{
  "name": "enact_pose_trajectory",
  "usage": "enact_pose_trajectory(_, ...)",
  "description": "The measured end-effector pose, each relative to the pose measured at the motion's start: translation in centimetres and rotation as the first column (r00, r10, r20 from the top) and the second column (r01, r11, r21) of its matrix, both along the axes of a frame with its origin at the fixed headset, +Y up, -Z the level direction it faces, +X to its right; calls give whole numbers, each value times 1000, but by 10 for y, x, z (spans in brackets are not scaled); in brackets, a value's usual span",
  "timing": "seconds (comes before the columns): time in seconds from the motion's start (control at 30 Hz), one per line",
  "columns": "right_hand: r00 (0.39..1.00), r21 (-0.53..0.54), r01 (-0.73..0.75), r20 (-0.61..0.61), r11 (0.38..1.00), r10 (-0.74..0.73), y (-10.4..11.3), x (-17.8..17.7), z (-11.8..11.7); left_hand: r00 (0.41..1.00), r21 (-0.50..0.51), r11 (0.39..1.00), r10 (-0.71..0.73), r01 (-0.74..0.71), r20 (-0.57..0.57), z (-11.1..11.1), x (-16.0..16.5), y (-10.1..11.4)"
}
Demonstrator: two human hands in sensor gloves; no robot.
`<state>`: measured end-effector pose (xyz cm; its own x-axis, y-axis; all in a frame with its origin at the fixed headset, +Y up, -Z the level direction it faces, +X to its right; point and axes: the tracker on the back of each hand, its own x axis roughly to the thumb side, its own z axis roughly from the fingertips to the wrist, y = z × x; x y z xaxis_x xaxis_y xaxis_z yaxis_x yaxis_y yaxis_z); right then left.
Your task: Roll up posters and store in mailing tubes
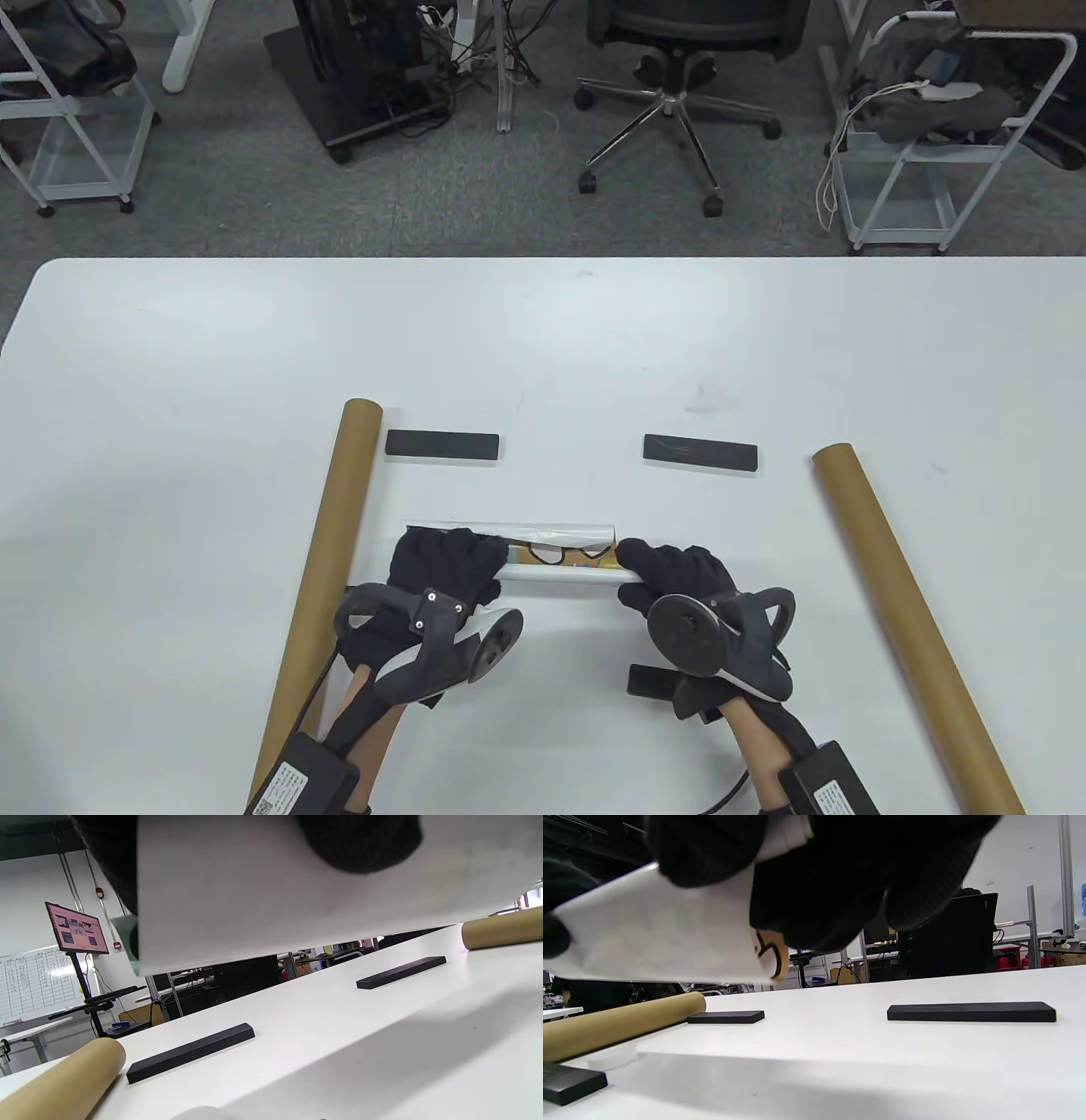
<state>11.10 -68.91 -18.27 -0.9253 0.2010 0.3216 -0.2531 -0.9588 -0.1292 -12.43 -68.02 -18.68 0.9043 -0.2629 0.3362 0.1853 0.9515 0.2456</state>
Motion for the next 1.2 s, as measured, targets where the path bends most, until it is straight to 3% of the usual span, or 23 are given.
enact_pose_trajectory(0.17,998,-106,-52,-38,993,48,-8,-8,-1,999,-10,999,-39,39,-3,-1,3,-1)
enact_pose_trajectory(0.37,995,-43,-97,-14,994,96,-8,-12,1,994,53,993,-110,110,5,1,3,-1)
enact_pose_trajectory(0.53,996,-39,-93,-4,995,93,-9,-9,1,997,6,998,-70,70,11,1,3,-1)
enact_pose_trajectory(1.2,998,-74,-69,10,995,69,-7,-1,-2,999,3,999,-41,41,-2,0,0,0)
